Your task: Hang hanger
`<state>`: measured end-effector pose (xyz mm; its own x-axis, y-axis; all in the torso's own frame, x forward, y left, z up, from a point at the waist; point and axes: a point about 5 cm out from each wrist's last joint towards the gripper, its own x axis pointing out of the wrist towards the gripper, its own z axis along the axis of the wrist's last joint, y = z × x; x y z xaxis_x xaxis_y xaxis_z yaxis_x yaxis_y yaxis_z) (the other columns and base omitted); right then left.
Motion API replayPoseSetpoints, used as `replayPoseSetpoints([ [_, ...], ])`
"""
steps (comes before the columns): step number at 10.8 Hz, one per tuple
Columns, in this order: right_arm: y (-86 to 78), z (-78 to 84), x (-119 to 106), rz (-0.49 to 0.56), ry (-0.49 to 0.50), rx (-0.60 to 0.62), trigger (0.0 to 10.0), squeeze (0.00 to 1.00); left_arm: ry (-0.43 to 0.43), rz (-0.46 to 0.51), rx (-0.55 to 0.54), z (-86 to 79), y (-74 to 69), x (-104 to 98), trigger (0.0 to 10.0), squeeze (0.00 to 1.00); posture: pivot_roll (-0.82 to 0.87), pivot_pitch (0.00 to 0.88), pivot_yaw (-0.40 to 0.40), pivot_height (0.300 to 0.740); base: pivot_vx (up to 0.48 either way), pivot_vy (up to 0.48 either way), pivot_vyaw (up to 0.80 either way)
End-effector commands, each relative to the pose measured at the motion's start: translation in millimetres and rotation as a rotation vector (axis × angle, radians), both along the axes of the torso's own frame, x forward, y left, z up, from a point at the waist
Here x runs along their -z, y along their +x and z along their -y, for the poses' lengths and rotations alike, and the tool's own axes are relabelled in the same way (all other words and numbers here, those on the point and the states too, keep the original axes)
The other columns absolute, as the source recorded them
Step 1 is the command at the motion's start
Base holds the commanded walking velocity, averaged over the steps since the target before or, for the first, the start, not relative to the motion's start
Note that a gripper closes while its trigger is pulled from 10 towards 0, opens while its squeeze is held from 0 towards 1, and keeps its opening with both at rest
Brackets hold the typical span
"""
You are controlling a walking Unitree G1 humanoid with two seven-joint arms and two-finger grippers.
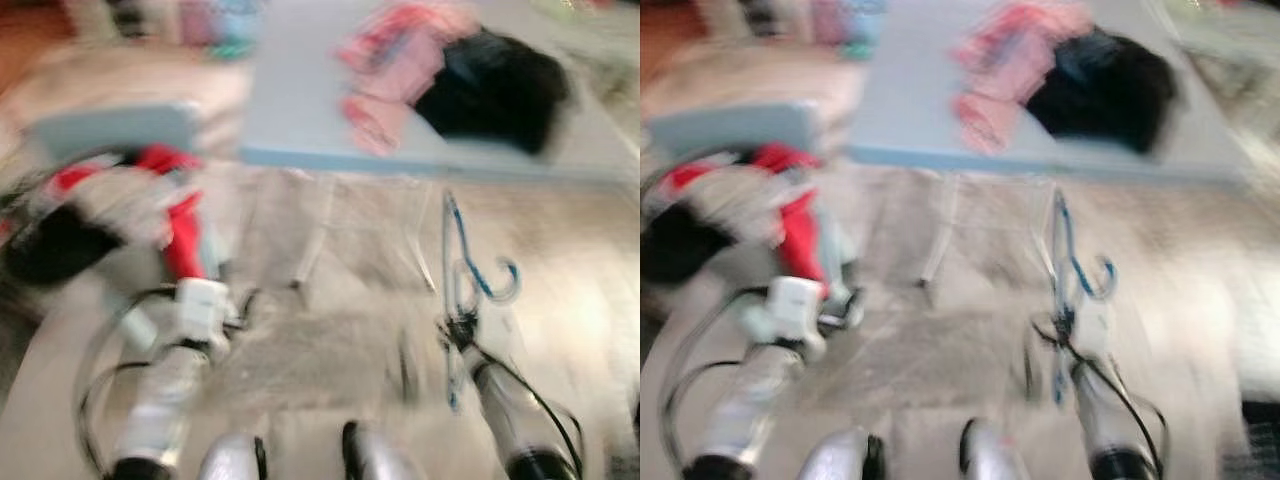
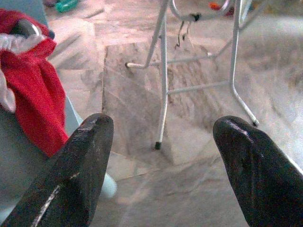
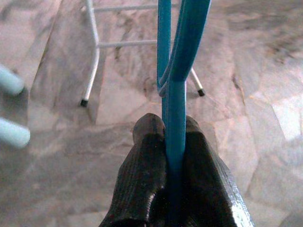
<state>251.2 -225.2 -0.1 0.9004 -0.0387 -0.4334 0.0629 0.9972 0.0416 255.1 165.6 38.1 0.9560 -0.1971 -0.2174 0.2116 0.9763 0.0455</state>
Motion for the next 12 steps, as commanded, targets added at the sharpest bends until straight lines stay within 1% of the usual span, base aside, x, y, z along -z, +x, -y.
replayPoseSetpoints([
  [1,-6.1,11.9,2.4,-0.021,-0.023,0.04,10.0,0.0,-0.015,-0.006,0.026,10.0,2.1,-0.7,10.0,0.0,-0.03,0.143,-0.034,0.74,0.0,0.405,-0.8],
  [4,-2.7,6.2,1.9,-0.006,-0.01,0.038,10.0,0.0,-0.009,-0.015,0.031,10.3,4.2,0.4,10.0,0.0,-0.04,0.135,-0.032,0.74,0.0,0.398,-0.8],
  [7,-2.2,8.0,1.5,-0.005,-0.021,0.044,10.0,0.0,-0.024,-0.004,0.056,13.1,7.1,0.8,10.0,0.0,-0.05,0.129,-0.037,0.74,0.0,0.352,-0.8],
  [8,-2.1,9.1,1.3,-0.005,-0.024,0.047,10.0,0.0,-0.033,-0.007,0.072,14.1,7.4,1.4,10.0,0.0,-0.05,0.128,-0.038,0.74,0.259,0.349,-0.8],
  [11,-2.9,7.4,2.1,-0.01,-0.038,0.043,10.0,0.0,-0.009,0.015,0.084,11.6,9.9,1.2,10.0,0.0,-0.05,0.125,-0.043,0.74,0.303,0.371,-0.8],
  [12,-3.3,6.9,2.8,-0.013,-0.039,0.043,10.0,0.0,-0.006,0.018,0.088,11.0,9.4,2.1,10.0,0.0,-0.05,0.126,-0.046,0.74,0.439,0.0,-0.8],
])
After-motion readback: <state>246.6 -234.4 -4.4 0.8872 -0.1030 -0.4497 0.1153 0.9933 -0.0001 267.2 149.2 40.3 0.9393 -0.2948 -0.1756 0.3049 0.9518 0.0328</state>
